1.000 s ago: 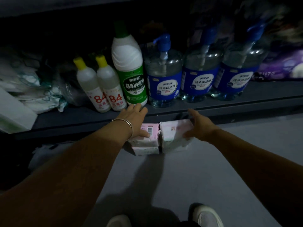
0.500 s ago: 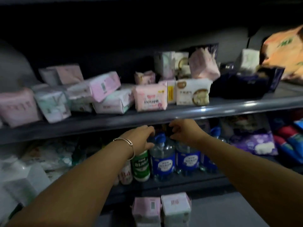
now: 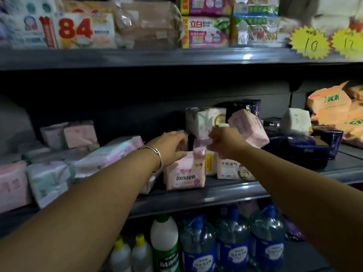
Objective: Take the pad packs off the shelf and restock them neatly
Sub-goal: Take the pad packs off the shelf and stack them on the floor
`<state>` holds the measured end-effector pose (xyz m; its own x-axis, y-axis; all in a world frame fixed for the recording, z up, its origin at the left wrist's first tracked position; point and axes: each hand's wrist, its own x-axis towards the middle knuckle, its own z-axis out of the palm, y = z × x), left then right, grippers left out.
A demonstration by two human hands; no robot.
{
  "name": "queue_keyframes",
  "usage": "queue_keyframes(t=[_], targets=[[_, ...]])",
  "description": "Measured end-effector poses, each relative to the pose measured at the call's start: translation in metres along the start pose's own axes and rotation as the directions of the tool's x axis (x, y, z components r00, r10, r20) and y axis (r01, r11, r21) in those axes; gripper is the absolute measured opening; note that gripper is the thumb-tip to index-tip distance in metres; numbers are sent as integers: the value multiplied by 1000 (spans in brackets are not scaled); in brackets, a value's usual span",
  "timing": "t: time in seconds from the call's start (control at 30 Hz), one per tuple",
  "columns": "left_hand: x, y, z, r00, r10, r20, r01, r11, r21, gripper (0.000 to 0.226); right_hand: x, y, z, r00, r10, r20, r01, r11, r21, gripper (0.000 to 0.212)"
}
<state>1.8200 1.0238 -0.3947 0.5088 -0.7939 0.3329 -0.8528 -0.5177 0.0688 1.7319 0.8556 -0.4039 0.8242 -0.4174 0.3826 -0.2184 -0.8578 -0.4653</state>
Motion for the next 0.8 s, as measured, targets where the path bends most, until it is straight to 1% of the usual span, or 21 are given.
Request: queue_keyframes(t=[0.1,0.17,0.23,0.3,0.37,0.47,0.57,0.6,0.7,0.73,0.8], targets=[[30,-9,5,1000,-27,-16,27,999,-31,28,30,5,7,999,47,-15,-47,999,-25,48],[52,-16,11,999,-27,-29,26,999,-32,29,49,9,13,996,88,-24,-89,995,-44,53],[71,-22,18,999,-25,-24,24,999,-46,32,68,14,22,991,132,-29,-133,991,-26,61],[94,-30,26,999,-31,-20,30,998,-62,33,92,18,32,978,200,-67,-197,979,48,77],[112,-37,31,999,-40,-25,38,996,-81,32,113,20,41,965,241,-108,-226,965,136,89],[132,-46,36,998,-32,-49,27,995,-95,32,141,20,53,943,292,-157,-240,928,285,91],[142,-54,38,998,-29,-52,23,994,-107,32,161,22,66,941,306,-142,-239,901,362,99],[143,-56,39,999,-27,-47,22,994,-108,31,164,23,68,942,305,-141,-237,899,367,97],[144,-64,37,999,-38,-26,35,994,-106,29,168,26,67,917,342,-206,-248,892,379,70],[143,-66,35,999,-43,-23,40,994,-101,30,168,27,66,909,347,-229,-244,891,382,64],[139,-68,27,998,-57,-15,56,995,-84,32,164,23,59,912,322,-253,-205,894,400,62]])
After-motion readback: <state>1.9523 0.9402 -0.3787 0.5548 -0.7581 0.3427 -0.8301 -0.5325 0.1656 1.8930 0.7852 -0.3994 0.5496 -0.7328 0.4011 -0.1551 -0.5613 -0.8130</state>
